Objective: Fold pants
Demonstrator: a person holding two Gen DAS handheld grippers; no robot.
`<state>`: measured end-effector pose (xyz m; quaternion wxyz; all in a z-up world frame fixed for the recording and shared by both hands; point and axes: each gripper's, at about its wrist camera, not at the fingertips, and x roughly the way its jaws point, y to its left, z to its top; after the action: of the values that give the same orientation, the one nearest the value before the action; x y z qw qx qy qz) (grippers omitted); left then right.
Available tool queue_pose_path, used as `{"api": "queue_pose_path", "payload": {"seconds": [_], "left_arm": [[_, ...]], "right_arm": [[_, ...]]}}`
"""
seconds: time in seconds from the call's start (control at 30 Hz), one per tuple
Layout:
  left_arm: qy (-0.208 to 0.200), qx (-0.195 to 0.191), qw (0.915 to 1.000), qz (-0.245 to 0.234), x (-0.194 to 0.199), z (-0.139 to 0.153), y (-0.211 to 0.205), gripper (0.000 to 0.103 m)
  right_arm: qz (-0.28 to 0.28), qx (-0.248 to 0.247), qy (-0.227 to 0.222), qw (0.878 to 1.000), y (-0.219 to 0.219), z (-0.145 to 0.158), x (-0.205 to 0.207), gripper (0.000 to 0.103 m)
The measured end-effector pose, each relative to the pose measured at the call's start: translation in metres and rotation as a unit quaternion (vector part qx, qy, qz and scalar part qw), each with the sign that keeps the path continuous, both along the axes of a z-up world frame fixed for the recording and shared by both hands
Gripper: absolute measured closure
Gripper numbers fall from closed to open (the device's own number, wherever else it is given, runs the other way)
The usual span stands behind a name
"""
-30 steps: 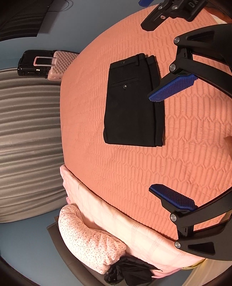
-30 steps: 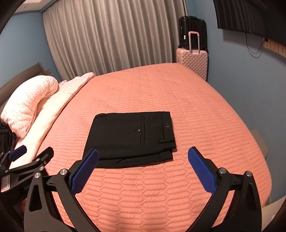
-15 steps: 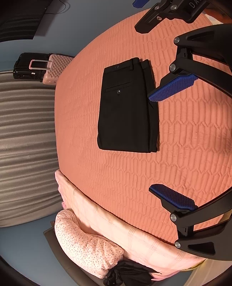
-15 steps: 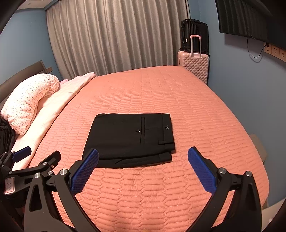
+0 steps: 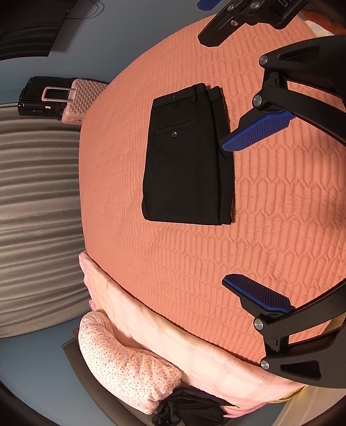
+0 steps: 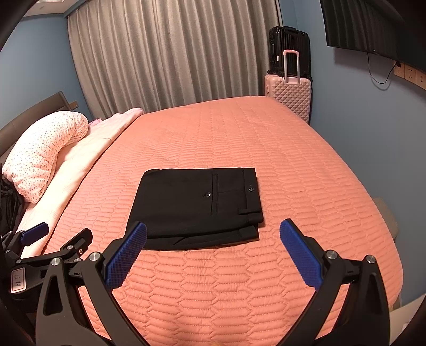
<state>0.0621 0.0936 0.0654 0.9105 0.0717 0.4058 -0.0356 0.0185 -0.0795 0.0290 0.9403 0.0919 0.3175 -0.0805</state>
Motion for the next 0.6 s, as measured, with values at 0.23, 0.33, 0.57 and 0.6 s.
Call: {"api": "queue_pose_path", "payload": {"seconds": [0.23, 0.33, 0.57, 0.6], "left_arm": [[0.002, -0.001, 1.0000, 0.001, 0.0001, -0.0016, 0.0019, 0.011], [0.002, -0.003, 1.0000, 0.001, 0.0010, -0.0015, 0.0019, 0.011], [0.003, -0.001, 1.0000, 0.000, 0.0017, -0.0036, 0.0041, 0.011], [0.004, -0.001, 1.0000, -0.001, 0.0019, -0.0041, 0.0036, 0.011]], "right_arm": [[0.000, 0.002, 0.000, 1.000, 0.0010, 0.0004, -0.0007, 0.005], [0.001, 0.002, 0.001, 1.000, 0.0015, 0.0000, -0.0004, 0.005], [0.001, 0.004, 0.002, 1.000, 0.0016, 0.0001, 0.0012, 0.005], [0.001, 0.004, 0.002, 1.000, 0.0014, 0.0002, 0.0013, 0.005]]}}
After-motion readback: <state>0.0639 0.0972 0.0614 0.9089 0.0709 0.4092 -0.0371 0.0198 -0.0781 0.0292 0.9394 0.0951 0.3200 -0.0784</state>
